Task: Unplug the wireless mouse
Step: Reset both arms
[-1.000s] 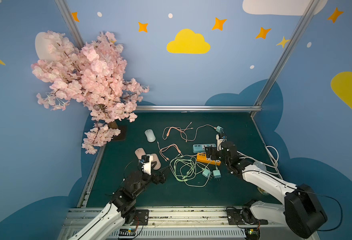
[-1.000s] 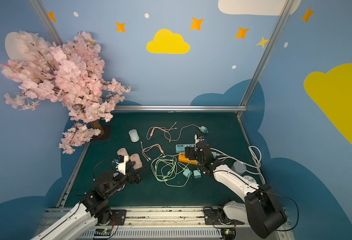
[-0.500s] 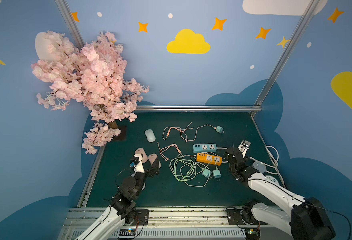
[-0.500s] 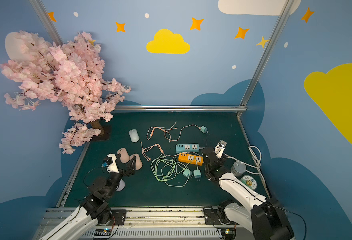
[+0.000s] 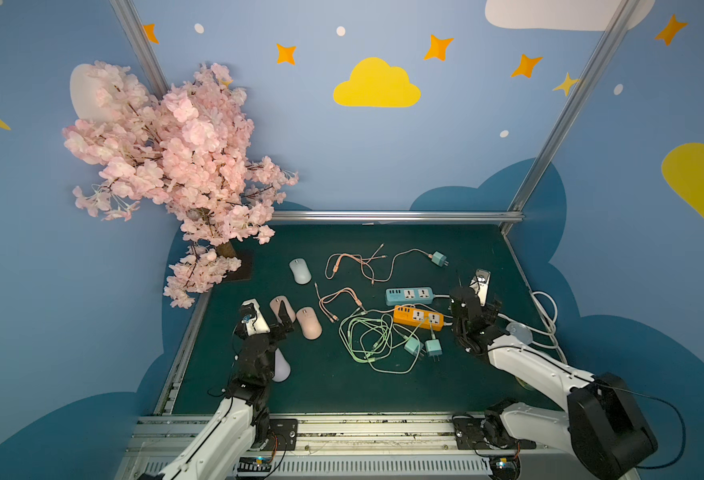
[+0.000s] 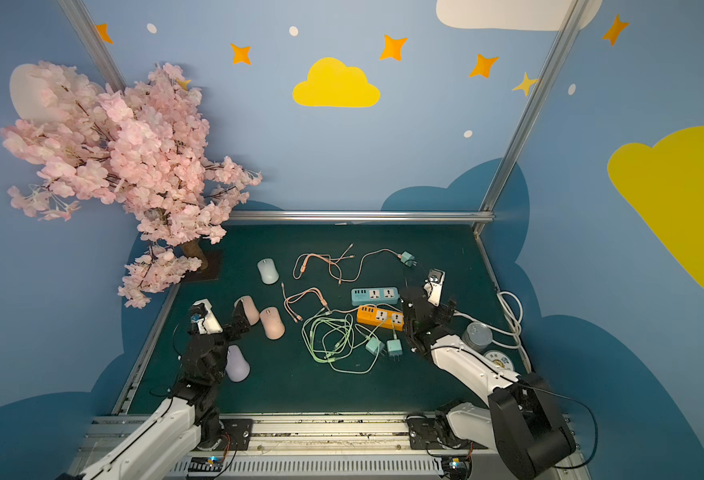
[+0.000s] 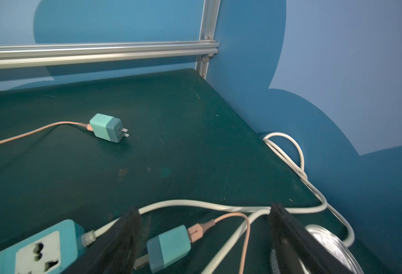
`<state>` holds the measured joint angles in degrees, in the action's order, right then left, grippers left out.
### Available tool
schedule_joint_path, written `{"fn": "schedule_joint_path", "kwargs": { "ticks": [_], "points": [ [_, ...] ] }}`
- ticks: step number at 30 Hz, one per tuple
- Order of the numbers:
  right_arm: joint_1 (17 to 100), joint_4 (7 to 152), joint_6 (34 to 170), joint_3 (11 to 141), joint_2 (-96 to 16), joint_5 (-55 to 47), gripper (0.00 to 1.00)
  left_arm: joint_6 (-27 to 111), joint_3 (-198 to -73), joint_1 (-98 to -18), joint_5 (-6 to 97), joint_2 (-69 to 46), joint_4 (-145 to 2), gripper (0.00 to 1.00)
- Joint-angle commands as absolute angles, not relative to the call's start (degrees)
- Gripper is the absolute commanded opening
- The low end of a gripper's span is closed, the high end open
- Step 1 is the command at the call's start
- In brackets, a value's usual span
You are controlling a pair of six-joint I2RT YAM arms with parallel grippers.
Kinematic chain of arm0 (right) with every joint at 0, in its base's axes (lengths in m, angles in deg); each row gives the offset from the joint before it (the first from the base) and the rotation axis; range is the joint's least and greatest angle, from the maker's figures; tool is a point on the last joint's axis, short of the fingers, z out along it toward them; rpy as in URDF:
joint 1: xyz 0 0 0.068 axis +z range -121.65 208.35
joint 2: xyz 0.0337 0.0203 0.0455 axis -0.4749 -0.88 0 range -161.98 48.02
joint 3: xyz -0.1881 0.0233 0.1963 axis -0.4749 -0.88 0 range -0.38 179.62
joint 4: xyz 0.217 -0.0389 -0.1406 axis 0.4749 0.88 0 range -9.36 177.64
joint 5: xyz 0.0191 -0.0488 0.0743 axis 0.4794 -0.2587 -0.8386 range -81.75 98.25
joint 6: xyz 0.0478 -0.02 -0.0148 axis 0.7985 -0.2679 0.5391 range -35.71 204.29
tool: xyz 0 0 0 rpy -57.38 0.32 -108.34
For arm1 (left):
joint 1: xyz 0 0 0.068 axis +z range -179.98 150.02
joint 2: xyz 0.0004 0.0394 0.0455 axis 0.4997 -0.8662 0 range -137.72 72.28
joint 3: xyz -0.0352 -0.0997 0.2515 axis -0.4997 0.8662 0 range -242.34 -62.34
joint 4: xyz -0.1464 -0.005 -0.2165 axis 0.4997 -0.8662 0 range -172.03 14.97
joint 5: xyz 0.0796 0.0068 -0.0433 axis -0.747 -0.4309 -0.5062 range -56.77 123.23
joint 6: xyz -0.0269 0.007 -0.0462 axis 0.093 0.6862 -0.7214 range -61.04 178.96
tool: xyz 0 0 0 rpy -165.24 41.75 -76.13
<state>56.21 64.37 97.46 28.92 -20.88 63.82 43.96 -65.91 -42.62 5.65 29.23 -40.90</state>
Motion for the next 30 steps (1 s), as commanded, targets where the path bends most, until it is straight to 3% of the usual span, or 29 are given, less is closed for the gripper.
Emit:
{"fn": "schedule_joint_path", "kwargs": {
  "ticks": [1,5,12,18,22,30],
  "points": [
    [55.83,54.72,89.82,25.89,-19.12,60.28,0.85,42.09,-69.45,-40.46,9.11,23.07,-34.93,1.00],
    [53.86,47.38,85.02,21.20,-16.68,53.89,0.85,43.96,-71.26,-38.98,8.66,16.14,-29.46,1.00],
    [48.30,46.81,89.92,19.62,-22.28,52.00,0.85,48.36,-71.92,-36.40,5.38,11.43,-27.67,1.00],
    [47.87,39.45,85.23,18.77,-26.45,44.91,0.85,45.67,-71.00,-35.53,6.03,13.54,-29.99,1.00],
    [45.92,25.89,81.70,11.04,-23.99,36.98,0.85,46.21,-71.79,-35.05,5.12,13.30,-31.40,1.00],
    [43.79,18.47,77.76,10.69,-29.41,34.13,0.86,44.88,-67.14,-35.00,2.35,14.17,-23.70,1.00]
  ]
}}
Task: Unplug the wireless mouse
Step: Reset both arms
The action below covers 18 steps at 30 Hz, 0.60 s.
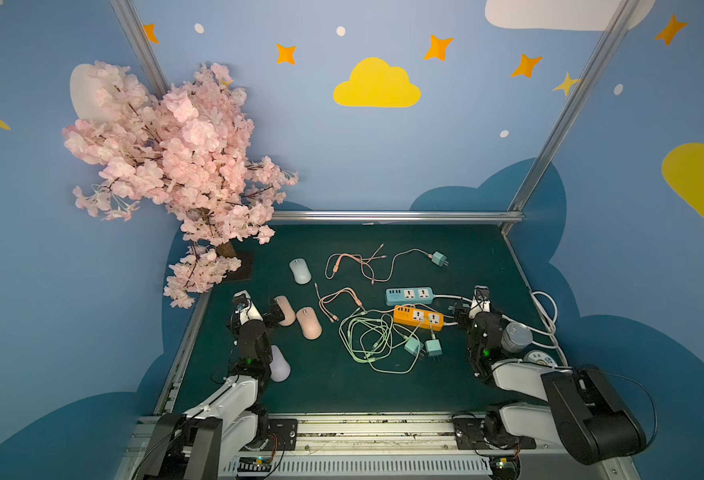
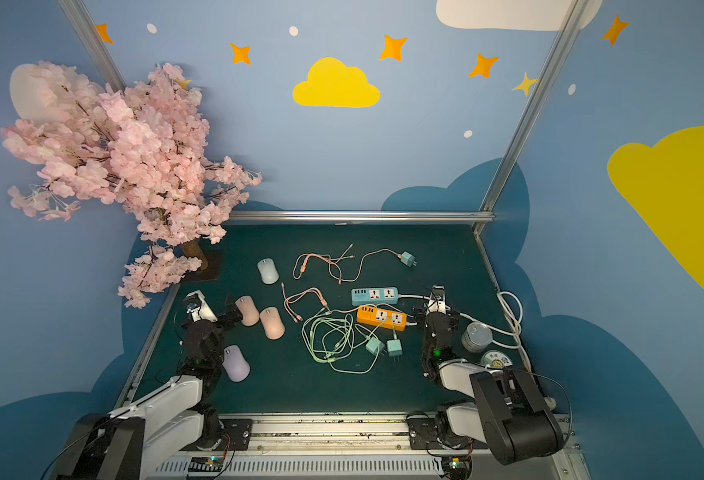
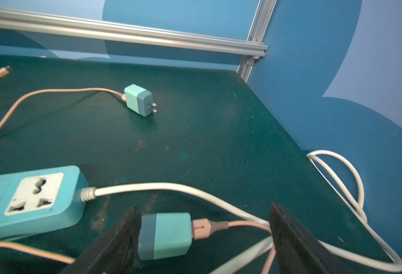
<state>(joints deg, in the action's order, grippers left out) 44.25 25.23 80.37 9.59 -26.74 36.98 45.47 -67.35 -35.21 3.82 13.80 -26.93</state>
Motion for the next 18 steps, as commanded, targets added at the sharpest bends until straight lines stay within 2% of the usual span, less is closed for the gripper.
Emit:
{"fn": "schedule_joint_path", "kwargs": {
  "ticks": [1,4,7,11,13,14,16,18],
  "points": [
    [43.30,16.31,77.53,11.27,-32.67,34.01,0.86,45.15,-67.54,-35.00,2.61,13.86,-23.95,1.00],
    [41.82,7.85,75.91,13.65,-41.93,33.35,0.86,45.34,-67.97,-35.07,2.91,13.83,-24.53,1.00],
    [37.90,32.01,81.55,19.50,-34.50,25.23,0.84,45.17,-67.39,-34.91,2.90,14.21,-23.91,1.00],
    [34.15,23.95,83.63,19.73,-41.58,21.85,0.85,46.36,-66.41,-34.82,2.87,13.61,-21.42,1.00],
    [34.33,32.09,84.46,21.57,-38.93,22.05,0.85,47.96,-66.59,-34.73,3.12,13.86,-22.17,1.00],
    [34.34,30.82,84.41,21.38,-39.28,22.09,0.86,47.96,-67.21,-34.66,2.92,13.52,-24.25,1.00],
    [34.42,25.10,83.63,19.95,-41.09,22.19,0.87,45.91,-67.42,-34.14,1.81,8.27,-23.11,1.00],
    [34.42,29.60,84.17,20.95,-39.61,22.25,0.87,48.76,-67.20,-34.01,3.28,2.46,-14.07,1.00]
  ]
}}
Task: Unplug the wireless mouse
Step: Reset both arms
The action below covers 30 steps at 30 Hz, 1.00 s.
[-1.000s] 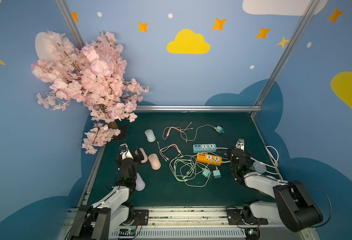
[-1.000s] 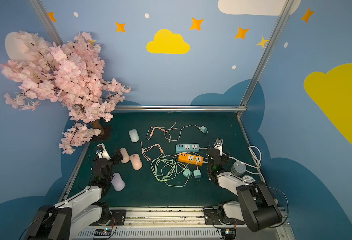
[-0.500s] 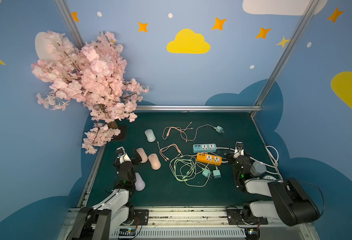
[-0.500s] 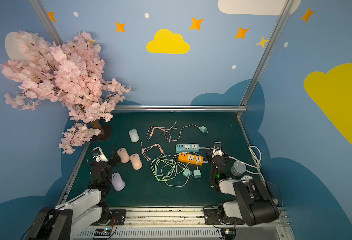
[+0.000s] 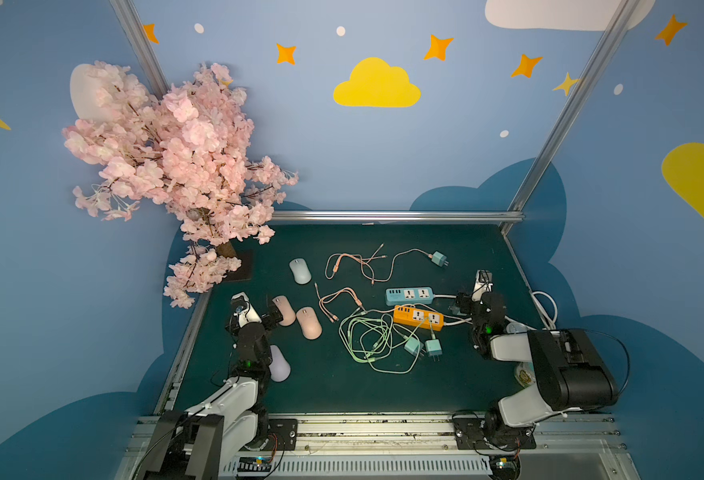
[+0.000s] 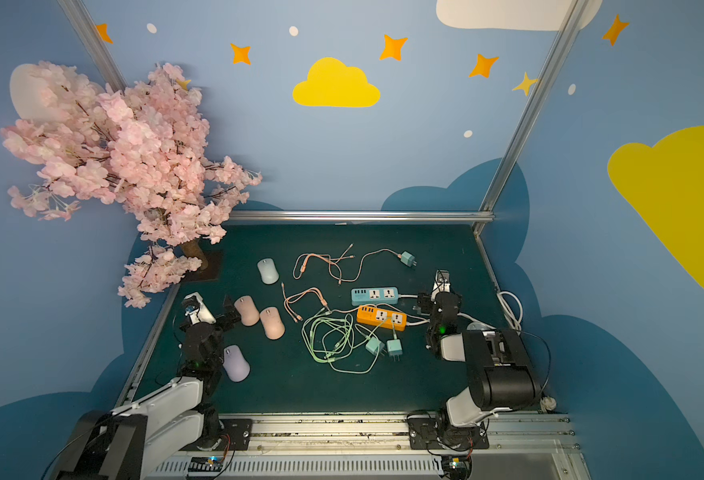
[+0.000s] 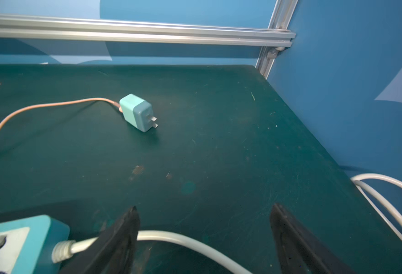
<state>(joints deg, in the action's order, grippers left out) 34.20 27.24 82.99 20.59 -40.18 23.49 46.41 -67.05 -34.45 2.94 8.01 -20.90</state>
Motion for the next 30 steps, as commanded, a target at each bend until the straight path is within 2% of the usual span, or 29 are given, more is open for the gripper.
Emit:
{"fn": "schedule_joint_path", "kwargs": {
  "ticks": [1,3,4,7,8,10,11,14,17,19,22,23,25,26,27,29,30],
  "points": [
    [34.39,31.38,84.41,21.46,-39.09,22.00,0.87,50.15,-68.25,-34.01,3.94,1.78,-14.52,1.00],
    [34.41,27.05,83.80,20.42,-40.44,22.24,0.88,50.23,-72.53,-33.71,4.35,2.26,-23.85,1.00],
    [34.42,26.75,83.79,20.31,-40.57,22.22,0.88,50.78,-73.32,-33.50,4.65,0.57,-23.29,1.00],
    [34.35,30.27,84.29,21.17,-39.43,22.11,0.87,57.14,-75.44,-34.02,8.34,-13.45,-8.73,1.00],
    [34.40,28.56,83.94,20.79,-40.04,22.17,0.88,60.16,-78.31,-35.27,11.16,-15.66,-10.68,1.00],
    [34.42,28.47,83.95,20.76,-40.03,22.22,0.88,58.05,-85.03,-35.20,13.11,-13.55,-28.55,1.00],
    [34.41,29.84,84.24,21.09,-39.56,22.12,0.88,56.41,-85.57,-33.16,15.53,-12.94,-31.26,1.00],
    [34.42,28.40,83.98,20.72,-40.04,22.19,0.88,57.42,-82.51,-32.80,15.58,-18.87,-17.60,1.00],
    [34.43,29.59,84.13,21.05,-39.61,22.14,0.88,55.90,-84.91,-32.64,15.71,-15.39,-28.30,1.00],
    [34.50,28.85,84.07,20.75,-39.88,22.15,0.87,56.31,-83.95,-32.53,15.73,-16.62,-24.34,1.00],
    [34.53,28.74,83.82,20.63,-39.56,21.90,0.88,55.98,-84.48,-32.59,15.88,-15.79,-26.59,1.00],
    [35.14,27.41,82.01,19.82,-39.37,19.69,0.88,56.03,-84.36,-32.58,15.83,-15.95,-26.16,1.00],
    [34.58,23.93,77.49,17.19,-38.55,7.02,0.88,58.81,-83.20,-32.92,20.05,-15.56,-24.84,1.00],
    [34.23,21.79,77.44,15.61,-37.96,5.39,0.88,62.41,-81.99,-32.74,29.84,-14.99,-23.42,1.00],
    [34.11,21.40,77.45,15.50,-38.06,4.87,0.88,62.82,-80.57,-32.11,33.39,-14.38,-21.74,1.00],
    [33.02,27.08,79.39,19.56,-39.61,7.17,0.87,62.31,-80.65,-31.76,33.54,-15.00,-20.53,1.00],
    [31.11,30.93,82.26,21.87,-39.94,6.87,0.88,60.49,-82.94,-31.74,29.19,-15.60,-23.24,1.00]
  ]
}}
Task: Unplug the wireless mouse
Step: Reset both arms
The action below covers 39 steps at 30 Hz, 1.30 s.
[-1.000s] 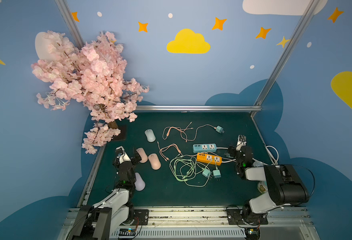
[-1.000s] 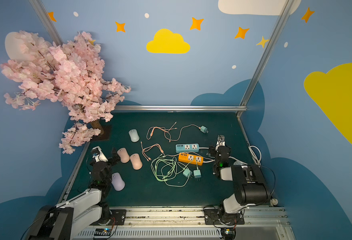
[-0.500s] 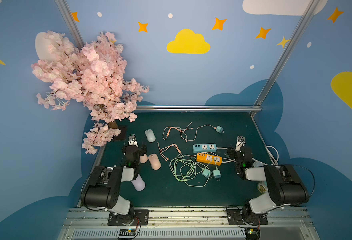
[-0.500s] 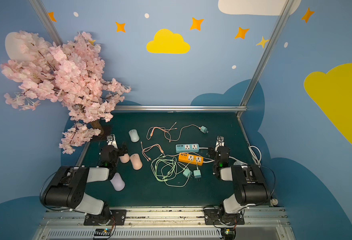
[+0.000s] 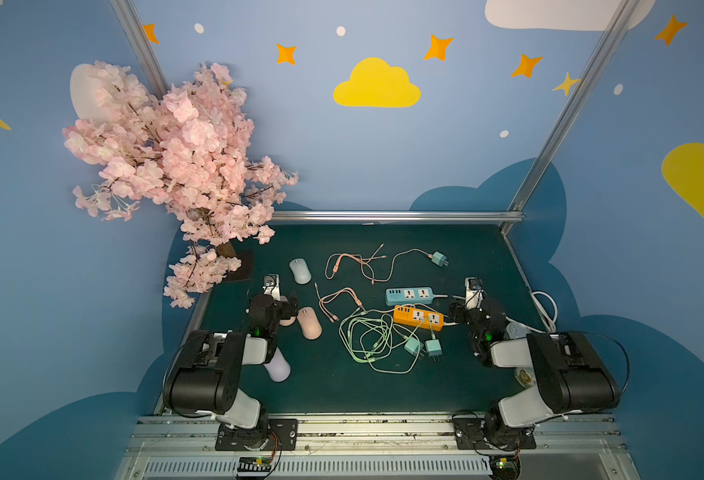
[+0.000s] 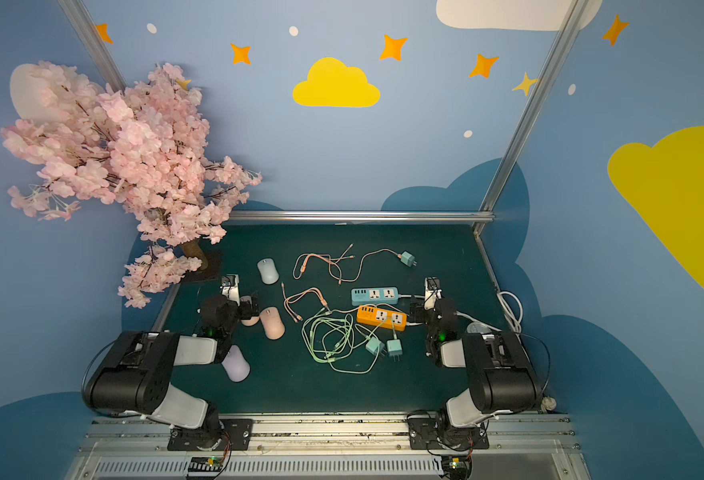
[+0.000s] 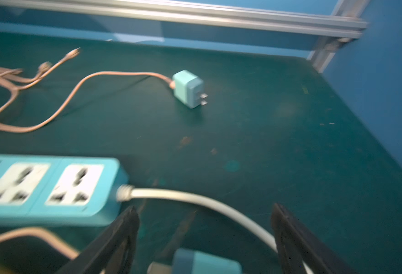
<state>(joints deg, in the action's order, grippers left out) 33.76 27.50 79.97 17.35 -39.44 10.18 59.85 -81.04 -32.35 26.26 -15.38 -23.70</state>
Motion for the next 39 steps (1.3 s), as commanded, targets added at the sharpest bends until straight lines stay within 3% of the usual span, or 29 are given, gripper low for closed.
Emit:
{"fn": "schedule_joint_path", "kwargs": {
  "ticks": [1,7,11,13,15,23,39],
  "points": [
    [29.10,33.11,84.20,22.50,-39.34,4.65,0.88,57.57,-85.81,-31.43,23.38,-16.10,-28.50,1.00],
    [31.26,32.23,82.64,22.08,-39.43,8.21,0.88,56.05,-85.00,-29.61,24.66,-15.41,-28.36,1.00],
    [34.00,22.92,78.27,16.79,-38.88,6.85,0.88,56.89,-84.82,-29.98,25.32,-15.51,-27.93,1.00],
    [33.03,27.95,79.79,20.44,-40.00,7.84,0.88,56.95,-84.86,-29.98,25.40,-15.44,-28.24,1.00],
    [28.28,34.18,84.24,23.00,-39.34,2.39,0.88,56.76,-85.10,-29.98,25.21,-15.52,-28.55,1.00],
    [31.02,31.59,82.77,21.94,-39.63,7.72,0.88,56.76,-85.14,-29.98,25.23,-15.44,-28.62,1.00],
    [31.14,32.26,82.63,22.39,-39.69,8.08,0.88,56.85,-85.16,-29.98,25.32,-15.51,-28.61,1.00]
  ]
}}
